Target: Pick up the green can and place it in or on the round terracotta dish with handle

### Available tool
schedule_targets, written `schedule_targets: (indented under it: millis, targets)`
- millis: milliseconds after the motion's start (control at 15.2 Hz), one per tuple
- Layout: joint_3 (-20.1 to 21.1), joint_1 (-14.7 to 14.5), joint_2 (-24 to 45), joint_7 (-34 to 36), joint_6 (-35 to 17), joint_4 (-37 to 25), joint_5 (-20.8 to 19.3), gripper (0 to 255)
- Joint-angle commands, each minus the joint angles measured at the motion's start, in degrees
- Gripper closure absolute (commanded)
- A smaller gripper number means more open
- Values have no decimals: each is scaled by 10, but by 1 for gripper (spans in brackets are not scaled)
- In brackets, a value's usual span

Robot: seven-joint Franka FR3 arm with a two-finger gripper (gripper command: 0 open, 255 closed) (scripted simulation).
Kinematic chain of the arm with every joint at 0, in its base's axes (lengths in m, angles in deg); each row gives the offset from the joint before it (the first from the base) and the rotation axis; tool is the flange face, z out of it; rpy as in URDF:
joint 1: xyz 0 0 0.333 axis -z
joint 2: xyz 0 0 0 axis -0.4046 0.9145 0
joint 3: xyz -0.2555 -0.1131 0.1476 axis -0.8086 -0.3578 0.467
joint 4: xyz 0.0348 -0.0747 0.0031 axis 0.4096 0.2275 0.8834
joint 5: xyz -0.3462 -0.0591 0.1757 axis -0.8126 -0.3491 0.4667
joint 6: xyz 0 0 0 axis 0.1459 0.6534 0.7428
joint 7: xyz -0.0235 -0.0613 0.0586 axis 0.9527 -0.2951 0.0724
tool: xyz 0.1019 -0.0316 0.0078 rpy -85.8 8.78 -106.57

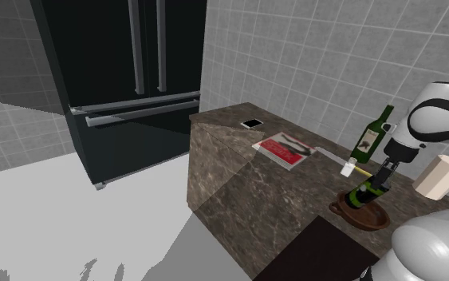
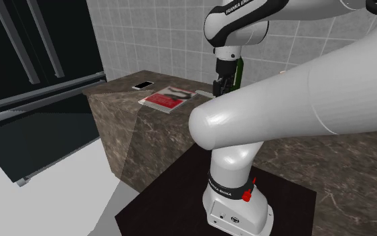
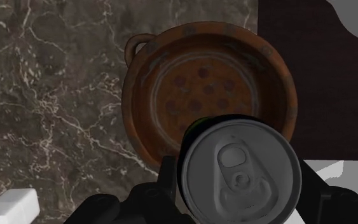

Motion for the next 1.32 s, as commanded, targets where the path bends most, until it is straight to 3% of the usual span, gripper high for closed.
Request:
schedule_targets:
  millis: [0,132,198,528,792,1254]
  targets:
    - [0,0,0,0,-1,1,0,255]
    - [0,0,0,0,-1,1,0,255]
    - [0,0,0,0,-1,1,0,0]
    - [0,0,0,0,-1,1,0,0]
    - [33,-11,-18,-3,77,-61,32,0]
    - [33,-11,-18,-4,77,-61,32,0]
